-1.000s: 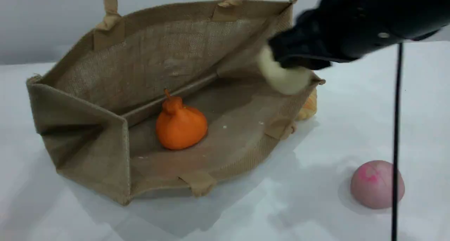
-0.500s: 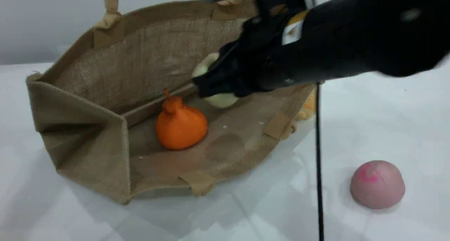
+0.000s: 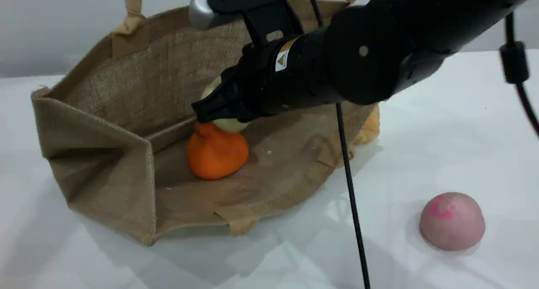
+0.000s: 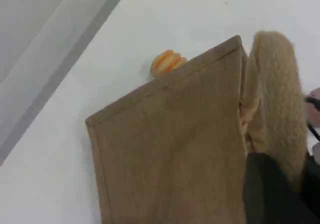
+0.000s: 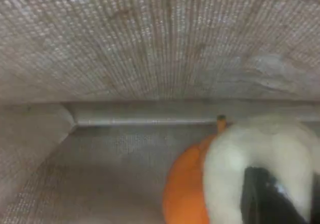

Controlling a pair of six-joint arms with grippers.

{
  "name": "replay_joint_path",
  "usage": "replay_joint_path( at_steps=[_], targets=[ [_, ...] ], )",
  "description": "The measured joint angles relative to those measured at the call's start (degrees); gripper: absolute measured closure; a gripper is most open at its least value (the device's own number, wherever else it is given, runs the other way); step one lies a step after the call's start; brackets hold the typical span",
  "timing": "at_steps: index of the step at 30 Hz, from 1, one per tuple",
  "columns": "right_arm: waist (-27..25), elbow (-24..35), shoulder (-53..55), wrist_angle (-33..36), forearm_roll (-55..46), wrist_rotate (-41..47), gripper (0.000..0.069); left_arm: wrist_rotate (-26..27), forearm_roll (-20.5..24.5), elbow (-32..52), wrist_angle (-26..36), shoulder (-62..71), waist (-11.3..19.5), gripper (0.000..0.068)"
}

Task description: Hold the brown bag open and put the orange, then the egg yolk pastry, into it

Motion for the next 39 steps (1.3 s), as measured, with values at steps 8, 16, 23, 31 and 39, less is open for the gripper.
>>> replay_joint_path(
  at_steps=[8, 16, 23, 31, 39],
  targets=[
    [0.00, -4.38, 2.17, 3.98, 0.46, 4.37, 0.0241, 0.00, -0.05, 0.00, 0.00, 0.00, 0.00, 0.0584],
    [-0.18, -4.90, -0.52, 10.23, 0.66, 1.56, 0.0013, 0.00, -0.05, 0.00, 0.00, 0.00, 0.00, 0.0584],
    [-1.13, -4.85, -7.05, 20.25, 0.53, -4.84, 0.0086, 0.00, -0.05, 0.00, 0.00, 0.00, 0.00, 0.0584],
    [-7.76, -4.85, -14.00, 30.93, -0.04, -6.89, 0.0106, -0.13, -0.05, 0.00, 0.00, 0.00, 0.00, 0.0584],
    [-18.38, -4.79, -19.70, 37.02, -3.32, -6.78, 0.0106, -0.25, -0.22, 0.00, 0.00, 0.00, 0.00, 0.0584]
  ],
)
